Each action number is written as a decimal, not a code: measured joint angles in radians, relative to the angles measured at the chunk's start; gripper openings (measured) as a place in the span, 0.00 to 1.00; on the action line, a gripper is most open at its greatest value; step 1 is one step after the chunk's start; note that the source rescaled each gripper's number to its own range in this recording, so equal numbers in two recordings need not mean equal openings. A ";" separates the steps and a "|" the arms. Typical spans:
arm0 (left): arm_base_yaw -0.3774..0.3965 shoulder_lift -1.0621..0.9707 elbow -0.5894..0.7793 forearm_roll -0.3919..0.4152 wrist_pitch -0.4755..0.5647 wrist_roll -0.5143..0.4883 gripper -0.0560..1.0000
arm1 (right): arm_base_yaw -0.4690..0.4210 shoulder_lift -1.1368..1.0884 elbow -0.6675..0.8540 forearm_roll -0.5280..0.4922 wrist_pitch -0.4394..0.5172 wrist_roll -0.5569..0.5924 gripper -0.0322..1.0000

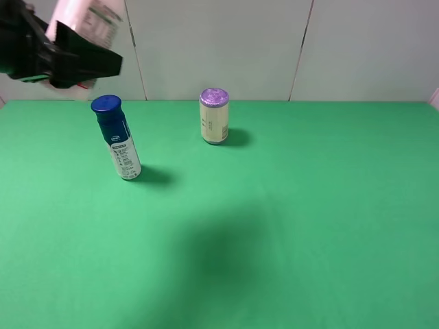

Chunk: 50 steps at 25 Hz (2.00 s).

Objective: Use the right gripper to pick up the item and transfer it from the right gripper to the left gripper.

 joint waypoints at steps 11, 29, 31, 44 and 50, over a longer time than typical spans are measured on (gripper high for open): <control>0.113 -0.039 0.050 0.153 0.027 -0.256 0.06 | 0.000 0.000 0.000 0.000 0.000 0.000 1.00; 0.365 -0.020 0.050 0.398 0.115 -0.567 0.06 | 0.000 0.000 0.000 0.000 0.000 0.000 1.00; 0.365 0.009 0.050 0.424 0.128 -0.592 0.06 | 0.000 0.000 0.000 0.000 0.000 0.000 1.00; 0.365 0.263 0.050 0.498 0.158 -0.634 0.06 | 0.000 0.000 0.000 0.000 0.000 0.000 1.00; 0.365 0.367 0.050 0.514 0.124 -0.637 0.06 | 0.000 0.000 0.000 0.000 0.000 0.000 1.00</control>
